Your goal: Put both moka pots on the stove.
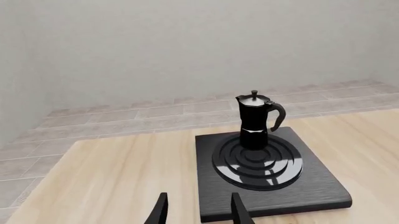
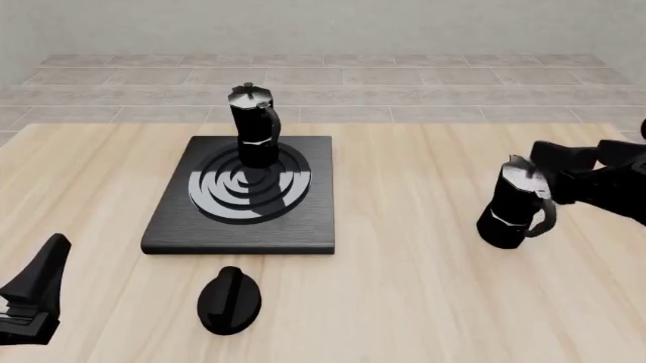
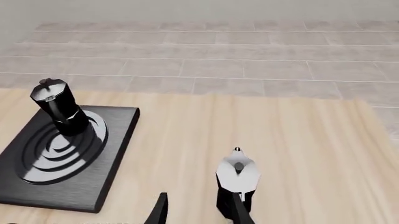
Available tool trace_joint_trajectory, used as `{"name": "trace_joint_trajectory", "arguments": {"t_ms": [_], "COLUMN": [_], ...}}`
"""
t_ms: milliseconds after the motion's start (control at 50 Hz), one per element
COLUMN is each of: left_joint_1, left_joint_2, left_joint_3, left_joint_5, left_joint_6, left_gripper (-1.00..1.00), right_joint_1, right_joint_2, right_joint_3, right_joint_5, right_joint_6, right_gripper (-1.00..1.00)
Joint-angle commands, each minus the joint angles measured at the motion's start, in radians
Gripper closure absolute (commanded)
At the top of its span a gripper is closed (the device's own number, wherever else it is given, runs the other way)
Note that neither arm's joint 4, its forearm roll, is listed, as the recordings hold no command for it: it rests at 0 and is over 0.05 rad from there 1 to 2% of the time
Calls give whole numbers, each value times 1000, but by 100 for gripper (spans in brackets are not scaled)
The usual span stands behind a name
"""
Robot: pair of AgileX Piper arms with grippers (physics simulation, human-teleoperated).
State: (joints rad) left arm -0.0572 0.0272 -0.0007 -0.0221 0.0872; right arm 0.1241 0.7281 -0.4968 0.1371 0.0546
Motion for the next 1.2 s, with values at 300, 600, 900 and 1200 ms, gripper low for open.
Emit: {"name": "trace_joint_trajectory", "arguments": {"t_ms": [300,600,900,1200], "left_joint_1": [0,-2,-1,2], "left_joint_2": [-3,3,25,22], "left_joint_3": [0,0,1,0], "left_joint_5": [2,-2,-18,-15], "left_joint_6": [0,10,18,15], "left_gripper": [-100,-100,-100,-100], "right_joint_1": [-83,-119,-159,-150], "right_joint_2": [143,265,388,415], "right_joint_3": [-164,-226,-240,-195], "right_joint_5": [175,180,140,104], "right_joint_6": [28,3,-50,-58], "right_gripper": [-100,-100,-100,-100]}}
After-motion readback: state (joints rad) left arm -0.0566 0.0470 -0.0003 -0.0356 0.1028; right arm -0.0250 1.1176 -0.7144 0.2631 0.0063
